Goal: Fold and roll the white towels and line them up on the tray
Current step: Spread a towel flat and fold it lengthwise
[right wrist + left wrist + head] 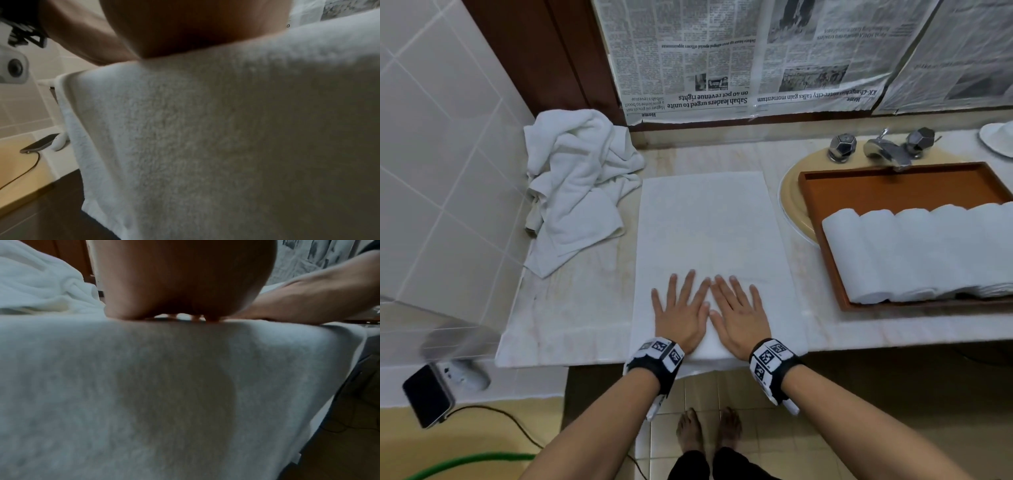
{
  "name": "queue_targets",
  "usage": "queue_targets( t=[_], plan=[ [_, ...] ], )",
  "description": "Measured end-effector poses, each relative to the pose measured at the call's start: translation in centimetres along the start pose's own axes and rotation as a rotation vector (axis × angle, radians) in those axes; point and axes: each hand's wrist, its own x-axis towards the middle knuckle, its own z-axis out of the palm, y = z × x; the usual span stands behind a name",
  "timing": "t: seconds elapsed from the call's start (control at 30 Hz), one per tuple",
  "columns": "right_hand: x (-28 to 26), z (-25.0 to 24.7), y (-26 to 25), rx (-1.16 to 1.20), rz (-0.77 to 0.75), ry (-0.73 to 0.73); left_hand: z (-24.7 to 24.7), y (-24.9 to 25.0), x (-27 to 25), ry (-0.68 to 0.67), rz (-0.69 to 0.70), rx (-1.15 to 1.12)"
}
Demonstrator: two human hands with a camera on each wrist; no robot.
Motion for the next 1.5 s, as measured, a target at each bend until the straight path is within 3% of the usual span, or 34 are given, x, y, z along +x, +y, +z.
queue_targets(
  t=[0.13,0.33,0.4,0.5,0.57,0.7,0.77,0.97,1.03,1.17,1.3,1.5],
  plan=[
    [0.6,-0.7,2.1,-0.032,0.032,-0.024,0.0,-1.4,0.1,0.031,-0.047,0.014],
    [0.2,-2.5,7.3,-0.002,0.332,-0.019,-1.3,-5.8,0.5,0.059,-0.221,-0.051],
    [1.1,-3.0,6.3,0.02,0.304,-0.028,-1.8,-5.1,1.4,0.06,-0.214,-0.072],
    [3.3,-3.0,3.1,0.031,0.112,-0.073,-2.0,-2.2,3.3,0.045,-0.058,-0.012],
    [4.2,-2.3,1.8,-0.008,0.072,-0.14,-2.0,-0.9,4.7,-0.014,0.022,0.03],
    [4.4,-2.8,2.6,0.018,0.138,-0.17,-2.6,-2.5,6.1,-0.053,0.013,0.041],
    [4.3,-3.4,4.4,0.008,0.199,-0.116,-3.3,-4.1,6.7,-0.057,-0.039,0.031],
    [4.3,-6.8,8.8,-0.064,0.396,-0.205,-6.5,-8.2,8.2,-0.138,-0.136,0.012],
    [4.6,-7.9,9.1,-0.086,0.377,-0.182,-7.5,-8.5,8.9,-0.162,-0.12,0.034],
    [6.6,-8.7,6.6,-0.022,0.192,-0.087,-7.9,-6.1,10.0,-0.119,-0.021,0.021],
    [10.6,-6.6,2.9,-0.05,0.056,-0.126,-6.3,-2.2,12.0,-0.095,0.113,0.064],
    [12.9,-6.1,4.8,-0.076,0.005,-0.207,-5.3,-2.8,13.9,-0.075,0.085,0.102]
  ],
)
